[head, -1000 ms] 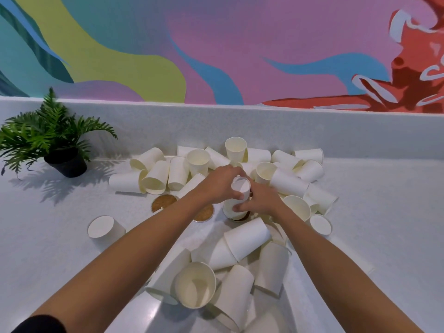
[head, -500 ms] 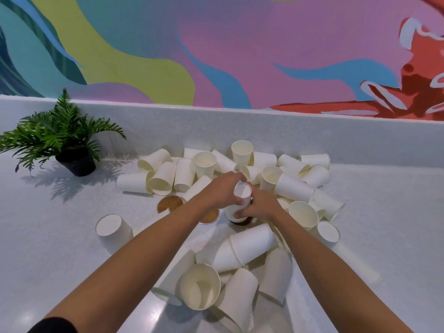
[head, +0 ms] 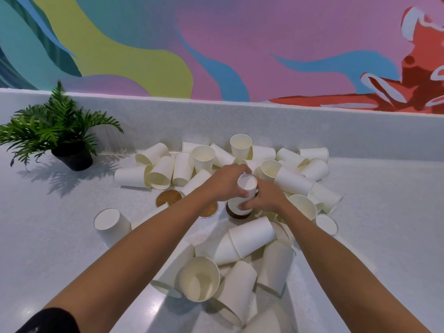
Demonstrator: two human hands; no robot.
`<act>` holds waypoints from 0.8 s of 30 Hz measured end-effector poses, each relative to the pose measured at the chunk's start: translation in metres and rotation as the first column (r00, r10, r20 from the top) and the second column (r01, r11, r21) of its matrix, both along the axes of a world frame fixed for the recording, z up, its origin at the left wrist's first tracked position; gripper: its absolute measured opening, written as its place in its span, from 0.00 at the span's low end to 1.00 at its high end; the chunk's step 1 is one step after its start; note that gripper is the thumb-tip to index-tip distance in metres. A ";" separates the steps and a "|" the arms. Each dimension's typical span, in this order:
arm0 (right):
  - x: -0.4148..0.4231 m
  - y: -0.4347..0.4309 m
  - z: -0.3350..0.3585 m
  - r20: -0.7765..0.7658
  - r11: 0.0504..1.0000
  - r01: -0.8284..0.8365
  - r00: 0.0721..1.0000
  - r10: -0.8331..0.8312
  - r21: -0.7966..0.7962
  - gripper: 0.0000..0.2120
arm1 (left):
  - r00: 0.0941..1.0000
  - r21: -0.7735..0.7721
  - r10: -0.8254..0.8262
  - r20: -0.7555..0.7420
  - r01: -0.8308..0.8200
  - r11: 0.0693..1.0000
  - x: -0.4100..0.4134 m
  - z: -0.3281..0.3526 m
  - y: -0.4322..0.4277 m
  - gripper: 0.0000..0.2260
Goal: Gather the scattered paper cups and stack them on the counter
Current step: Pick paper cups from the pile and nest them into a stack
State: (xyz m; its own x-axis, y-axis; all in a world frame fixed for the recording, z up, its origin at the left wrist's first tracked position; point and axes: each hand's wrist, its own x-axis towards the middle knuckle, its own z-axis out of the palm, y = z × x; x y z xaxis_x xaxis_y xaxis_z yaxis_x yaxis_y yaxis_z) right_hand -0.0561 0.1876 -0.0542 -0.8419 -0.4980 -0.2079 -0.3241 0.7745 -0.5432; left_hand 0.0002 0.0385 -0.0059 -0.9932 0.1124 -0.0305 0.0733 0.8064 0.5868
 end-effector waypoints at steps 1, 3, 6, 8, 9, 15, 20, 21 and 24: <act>0.001 0.000 0.000 -0.003 1.000 0.000 1.000 0.000 0.001 0.32 | 1.000 -0.009 -0.002 0.002 0.002 1.000 0.000 0.000 0.001 0.27; 0.004 0.000 -0.001 -0.014 1.000 -0.002 1.000 0.002 0.000 0.32 | 1.000 -0.018 -0.008 0.001 0.008 1.000 0.001 -0.002 0.001 0.27; 0.007 0.000 -0.002 -0.027 1.000 -0.002 1.000 0.002 0.005 0.34 | 1.000 -0.026 -0.013 0.006 0.013 1.000 0.003 -0.004 -0.001 0.26; 0.009 -0.001 -0.002 -0.043 1.000 -0.006 0.999 0.007 0.024 0.36 | 1.000 -0.041 -0.014 0.016 0.015 0.999 0.003 -0.006 -0.002 0.26; 0.010 0.000 -0.002 -0.050 0.999 -0.008 0.999 0.009 0.034 0.36 | 1.000 -0.047 -0.014 0.022 0.015 0.999 0.004 -0.007 -0.003 0.27; 0.010 0.003 0.002 -0.018 0.996 0.000 1.000 0.002 0.086 0.37 | 0.999 -0.057 -0.017 0.037 0.019 0.998 0.003 -0.008 -0.004 0.30; 0.003 0.007 0.014 0.054 0.983 -0.060 0.997 0.051 0.174 0.38 | 0.999 0.004 -0.007 0.043 0.007 1.000 0.003 -0.009 -0.012 0.34; 0.001 0.009 0.019 0.080 0.978 -0.081 0.995 0.067 0.194 0.38 | 0.999 0.007 -0.003 0.046 0.002 1.000 0.004 -0.009 -0.015 0.35; -0.006 0.012 0.034 0.099 0.974 -0.094 0.992 0.074 0.209 0.34 | 0.998 -0.013 0.028 0.051 -0.027 1.000 0.005 -0.009 -0.029 0.34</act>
State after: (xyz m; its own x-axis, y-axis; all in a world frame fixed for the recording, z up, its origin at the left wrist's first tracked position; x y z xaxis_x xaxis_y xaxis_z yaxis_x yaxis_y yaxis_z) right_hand -0.0625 0.1995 -0.0206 -0.7718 -0.5024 -0.3898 -0.3500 0.8474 -0.3992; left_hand 0.0056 0.0097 -0.0151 -0.9930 0.0847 -0.0823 0.0215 0.8150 0.5791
